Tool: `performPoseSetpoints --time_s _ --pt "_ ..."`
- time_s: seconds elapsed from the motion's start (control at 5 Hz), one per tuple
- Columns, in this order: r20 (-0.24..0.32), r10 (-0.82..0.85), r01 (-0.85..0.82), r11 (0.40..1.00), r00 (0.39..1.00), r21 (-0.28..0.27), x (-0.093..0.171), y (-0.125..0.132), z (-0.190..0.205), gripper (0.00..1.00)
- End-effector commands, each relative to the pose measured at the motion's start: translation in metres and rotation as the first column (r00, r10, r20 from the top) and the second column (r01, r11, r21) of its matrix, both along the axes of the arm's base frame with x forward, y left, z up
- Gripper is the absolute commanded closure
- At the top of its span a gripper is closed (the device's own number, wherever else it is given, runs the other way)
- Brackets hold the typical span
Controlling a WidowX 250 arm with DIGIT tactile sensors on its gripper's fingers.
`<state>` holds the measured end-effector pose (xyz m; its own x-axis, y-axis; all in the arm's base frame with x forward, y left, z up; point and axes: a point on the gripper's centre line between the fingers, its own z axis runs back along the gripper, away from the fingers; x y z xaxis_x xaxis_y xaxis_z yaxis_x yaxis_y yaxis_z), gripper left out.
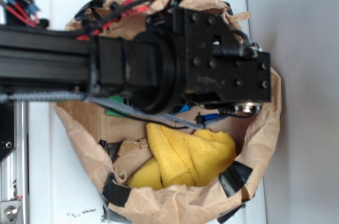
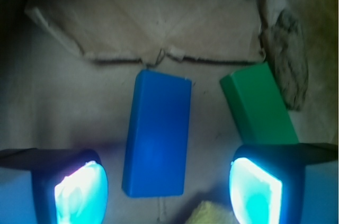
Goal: Grab the blue block.
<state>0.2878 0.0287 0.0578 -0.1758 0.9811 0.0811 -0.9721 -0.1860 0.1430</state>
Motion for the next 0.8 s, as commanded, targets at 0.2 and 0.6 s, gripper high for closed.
performPoseSetpoints --time_s 0.2,0.6 --pt "0.234 -0.097 0.105 0.994 0.967 -0.023 0.001 0.014 -0.016 0.00" --pt "0.224 -0.161 0.152 0.987 0.961 0.059 0.000 0.018 -0.033 1.00"
